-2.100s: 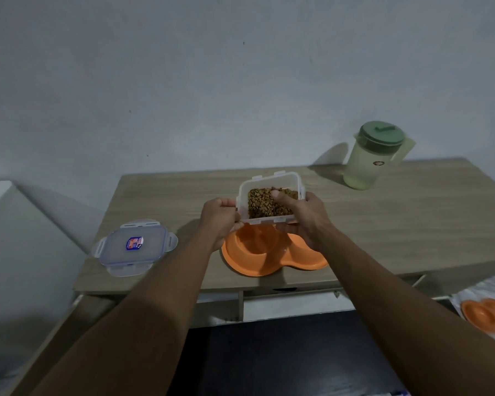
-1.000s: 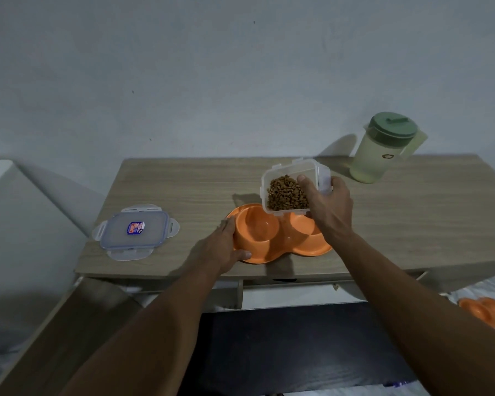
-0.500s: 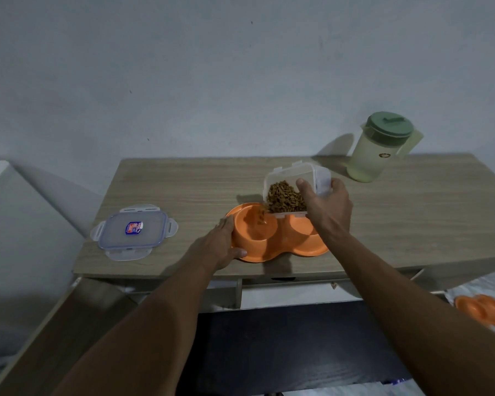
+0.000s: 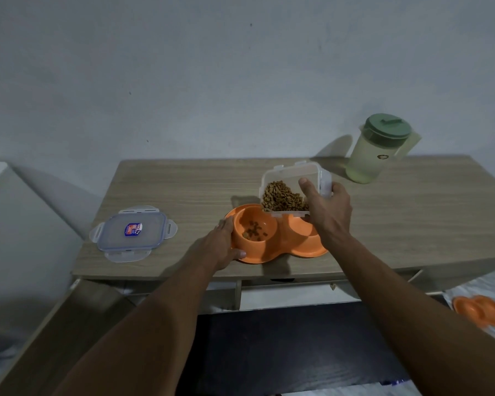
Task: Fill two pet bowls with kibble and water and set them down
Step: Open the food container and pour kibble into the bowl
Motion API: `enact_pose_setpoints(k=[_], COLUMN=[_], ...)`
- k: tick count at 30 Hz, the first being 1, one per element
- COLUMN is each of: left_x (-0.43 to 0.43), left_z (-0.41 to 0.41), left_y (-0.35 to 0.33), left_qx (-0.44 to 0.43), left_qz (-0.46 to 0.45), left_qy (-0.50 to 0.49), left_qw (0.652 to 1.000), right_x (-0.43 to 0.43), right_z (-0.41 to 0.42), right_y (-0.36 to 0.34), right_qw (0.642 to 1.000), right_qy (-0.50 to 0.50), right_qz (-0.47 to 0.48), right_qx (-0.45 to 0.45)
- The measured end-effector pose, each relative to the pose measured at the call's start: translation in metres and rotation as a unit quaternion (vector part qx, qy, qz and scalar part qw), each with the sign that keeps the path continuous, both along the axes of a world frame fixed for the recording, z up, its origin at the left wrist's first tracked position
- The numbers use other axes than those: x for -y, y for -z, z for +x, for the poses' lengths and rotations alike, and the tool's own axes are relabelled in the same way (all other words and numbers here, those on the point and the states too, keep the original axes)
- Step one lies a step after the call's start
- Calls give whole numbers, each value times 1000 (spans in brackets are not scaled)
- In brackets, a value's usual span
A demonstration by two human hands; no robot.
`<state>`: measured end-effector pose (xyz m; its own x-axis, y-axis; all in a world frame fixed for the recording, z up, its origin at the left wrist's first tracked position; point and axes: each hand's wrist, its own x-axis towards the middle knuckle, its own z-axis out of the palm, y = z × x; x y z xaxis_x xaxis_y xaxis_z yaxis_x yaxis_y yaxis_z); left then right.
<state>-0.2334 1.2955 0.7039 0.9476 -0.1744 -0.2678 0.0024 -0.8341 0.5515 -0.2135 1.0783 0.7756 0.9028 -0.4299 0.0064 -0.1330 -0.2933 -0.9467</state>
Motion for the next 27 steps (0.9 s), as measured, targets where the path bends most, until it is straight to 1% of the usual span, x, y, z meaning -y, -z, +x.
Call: enact_pose_setpoints(k=[3,10,12,14,15,17,18,24,27], left_x=[-1,0,0,0,0,0,0,-1,-1], left_z=[1,1,2,2,1,1,1,1,1], left_y=[-1,-1,-1,-1,-2,-2,-2,-1,-1], left_qx=[0,-6,-10,-12,-12,-8,-9,-18,-18], left_qz=[-3,-1,-4,-3,-3,-5,-5,12,6], left_qy=[-1,-4,-7,-8,-7,-6,-7,-7,-5], left_qw=[1000,1000,1000,1000,1000,1000,1000,1000,1000], right_x=[-1,0,1,0,0,-1,-1,-3,-2], right_z=[-2,-4,-4,-5,-5,-8,-8,-9,-7], right_y=[0,0,0,0,-1,-2,-2,-4,-3], right_qw=[1000,1000,1000,999,999,999,999,999,999], right_qy=[7,21,22,25,27,28,31,40,47], right_qz=[-14,-5,1,28,25,-28,-41,-4,18], right_qx=[3,4,0,0,2,11,17,12,-7])
